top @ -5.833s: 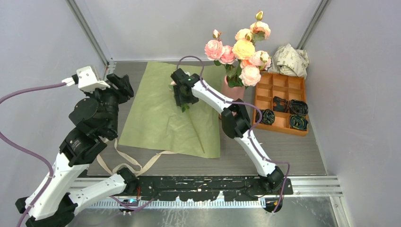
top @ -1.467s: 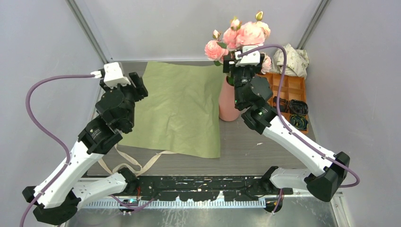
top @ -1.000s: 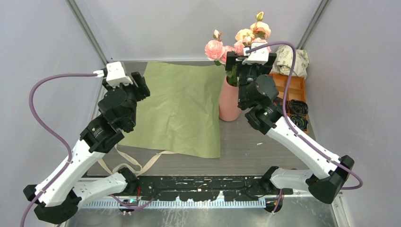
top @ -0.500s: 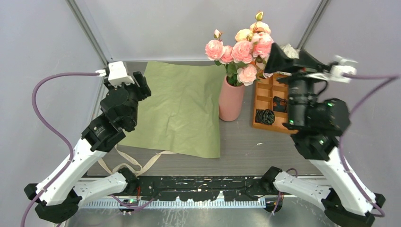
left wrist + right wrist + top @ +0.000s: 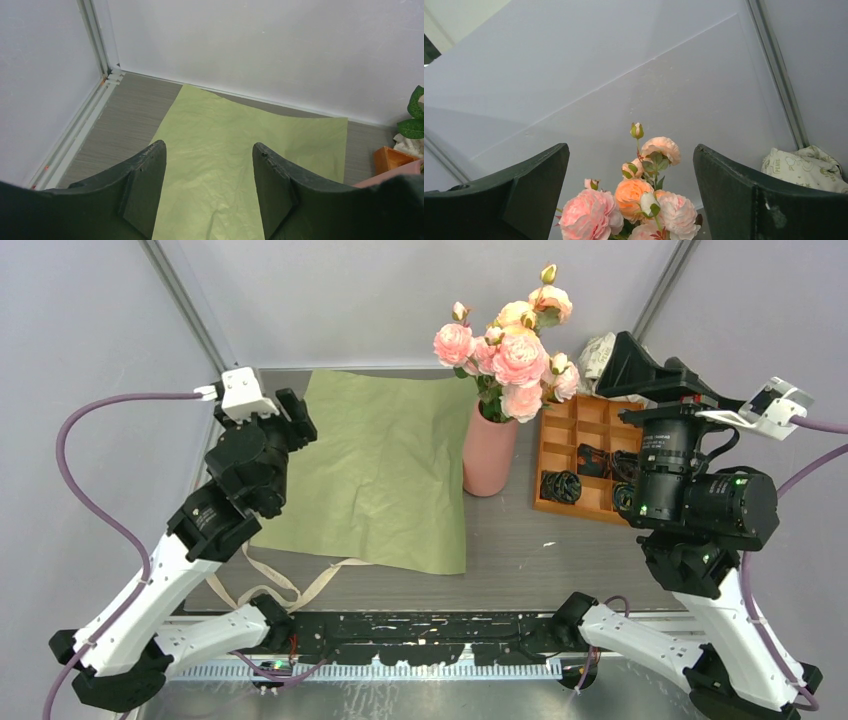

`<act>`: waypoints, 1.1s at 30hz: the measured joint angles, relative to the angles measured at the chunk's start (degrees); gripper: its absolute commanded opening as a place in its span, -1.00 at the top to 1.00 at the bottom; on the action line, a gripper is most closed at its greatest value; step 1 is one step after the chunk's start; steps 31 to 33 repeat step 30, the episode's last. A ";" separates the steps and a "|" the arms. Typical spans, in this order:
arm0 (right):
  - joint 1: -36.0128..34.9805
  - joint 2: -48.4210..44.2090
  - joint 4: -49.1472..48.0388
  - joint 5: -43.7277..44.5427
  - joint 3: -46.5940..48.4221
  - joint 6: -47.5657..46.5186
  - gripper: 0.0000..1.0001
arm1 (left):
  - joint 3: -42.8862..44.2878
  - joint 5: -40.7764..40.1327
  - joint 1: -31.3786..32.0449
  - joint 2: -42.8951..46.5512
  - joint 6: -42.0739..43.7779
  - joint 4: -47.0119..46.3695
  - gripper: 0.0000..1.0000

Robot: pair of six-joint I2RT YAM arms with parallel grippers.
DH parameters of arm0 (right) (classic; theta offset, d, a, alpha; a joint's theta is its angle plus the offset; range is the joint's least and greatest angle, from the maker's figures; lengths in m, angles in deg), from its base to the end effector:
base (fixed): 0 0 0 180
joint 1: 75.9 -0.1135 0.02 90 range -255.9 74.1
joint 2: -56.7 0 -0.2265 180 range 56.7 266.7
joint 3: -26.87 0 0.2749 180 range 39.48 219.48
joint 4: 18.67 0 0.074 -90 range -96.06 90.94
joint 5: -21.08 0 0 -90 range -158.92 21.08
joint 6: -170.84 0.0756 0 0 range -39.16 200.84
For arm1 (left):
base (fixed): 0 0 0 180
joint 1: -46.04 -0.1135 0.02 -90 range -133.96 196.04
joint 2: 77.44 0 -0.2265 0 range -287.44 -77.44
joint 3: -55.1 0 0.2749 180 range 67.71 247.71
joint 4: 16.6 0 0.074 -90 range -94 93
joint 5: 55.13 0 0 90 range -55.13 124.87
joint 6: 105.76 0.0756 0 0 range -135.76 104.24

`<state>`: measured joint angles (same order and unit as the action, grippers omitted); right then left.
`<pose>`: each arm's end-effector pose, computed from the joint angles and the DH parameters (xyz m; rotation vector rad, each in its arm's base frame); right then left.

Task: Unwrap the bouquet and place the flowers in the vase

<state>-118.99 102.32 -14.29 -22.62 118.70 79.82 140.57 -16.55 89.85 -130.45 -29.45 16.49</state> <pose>0.1439 0.0597 0.5580 0.4052 1.0197 0.3203 0.2118 -0.1213 0.4406 -0.2850 1.5522 -0.0764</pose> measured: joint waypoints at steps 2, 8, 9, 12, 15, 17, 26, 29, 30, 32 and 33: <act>0.00 0.07 0.20 1.46 -0.11 0.68 -0.99 | 0.00 -0.02 0.00 0.48 -0.31 0.22 -0.28; 0.00 -2.36 -0.85 5.09 -2.21 1.66 -0.99 | 0.00 -0.66 0.00 3.28 -1.03 0.76 -0.29; 0.00 -2.95 -0.98 5.49 -2.47 1.79 -0.99 | 0.00 -0.72 0.00 3.72 -1.14 0.79 -0.29; 0.00 -4.52 -1.86 6.34 -3.04 2.08 -0.99 | 0.00 -1.05 0.00 4.55 -1.40 0.79 -0.29; 0.00 -5.68 -2.49 6.91 -3.41 2.29 -0.99 | 0.00 -1.05 0.00 4.68 -1.84 0.81 -0.29; 0.00 -6.16 -2.93 7.26 -3.50 2.45 -0.99 | 0.00 -1.05 0.00 4.68 -2.23 0.81 -0.29; 0.04 -6.29 -2.32 8.96 -3.61 2.45 -0.99 | 0.00 -1.03 0.00 4.55 -2.64 1.01 -0.29; 0.04 -4.22 -0.94 11.10 -0.50 1.73 -0.99 | 0.00 -1.05 0.00 4.68 -2.64 1.01 -0.29; 0.04 -3.89 -0.94 11.34 -0.17 1.53 -0.99 | -0.02 -1.05 0.00 4.68 -2.67 1.01 -0.29; 0.04 -3.89 -0.94 11.34 -0.17 1.53 -0.99 | -0.02 -1.05 0.00 4.68 -2.67 1.01 -0.29; 0.04 -3.89 -0.94 11.34 -0.17 1.53 -0.99 | -0.02 -1.05 0.00 4.68 -2.67 1.01 -0.29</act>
